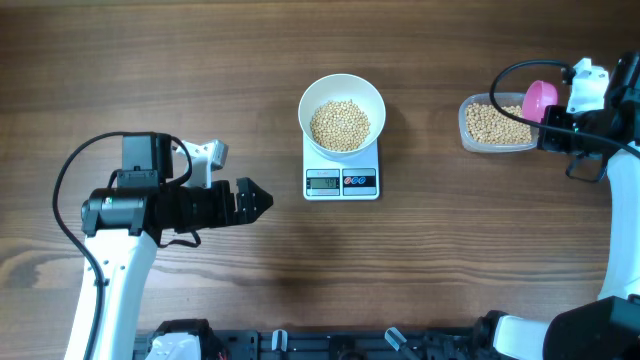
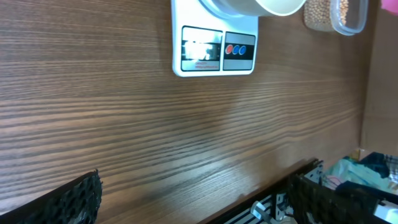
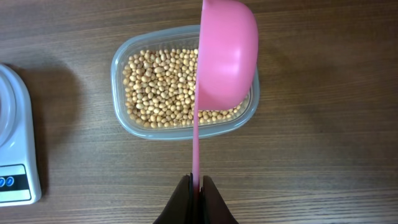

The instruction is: Scoop item into bowl and weigh 150g on scale

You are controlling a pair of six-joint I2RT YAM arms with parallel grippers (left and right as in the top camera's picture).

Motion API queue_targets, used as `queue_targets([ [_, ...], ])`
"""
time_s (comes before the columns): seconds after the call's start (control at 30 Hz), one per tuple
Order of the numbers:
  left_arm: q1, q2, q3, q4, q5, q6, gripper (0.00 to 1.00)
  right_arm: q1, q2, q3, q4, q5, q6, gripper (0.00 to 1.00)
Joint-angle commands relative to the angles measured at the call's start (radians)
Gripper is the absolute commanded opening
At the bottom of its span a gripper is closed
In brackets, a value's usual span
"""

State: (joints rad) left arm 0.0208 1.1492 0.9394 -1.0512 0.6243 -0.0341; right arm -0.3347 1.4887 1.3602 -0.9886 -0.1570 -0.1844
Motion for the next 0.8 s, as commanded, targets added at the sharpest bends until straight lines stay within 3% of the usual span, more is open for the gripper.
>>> queue_targets([
  [0.0,0.003,0.009,-0.004,-0.002,0.038,0.031,1.0,0.0,0.011,0.006,0.007,-0.012,0.0,0.04],
  [0.4,0.003,0.009,-0.004,-0.013,0.068,0.061,1.0,0.0,0.011,0.006,0.0,0.066,-0.01,0.04],
  [0.5,0.003,0.009,-0.004,-0.012,0.068,0.061,1.0,0.0,0.011,-0.008,0.004,-0.005,-0.105,0.04],
  [0.77,0.003,0.009,-0.004,-0.012,0.067,0.06,1.0,0.001,0.035,-0.043,0.051,-0.085,-0.111,0.04],
])
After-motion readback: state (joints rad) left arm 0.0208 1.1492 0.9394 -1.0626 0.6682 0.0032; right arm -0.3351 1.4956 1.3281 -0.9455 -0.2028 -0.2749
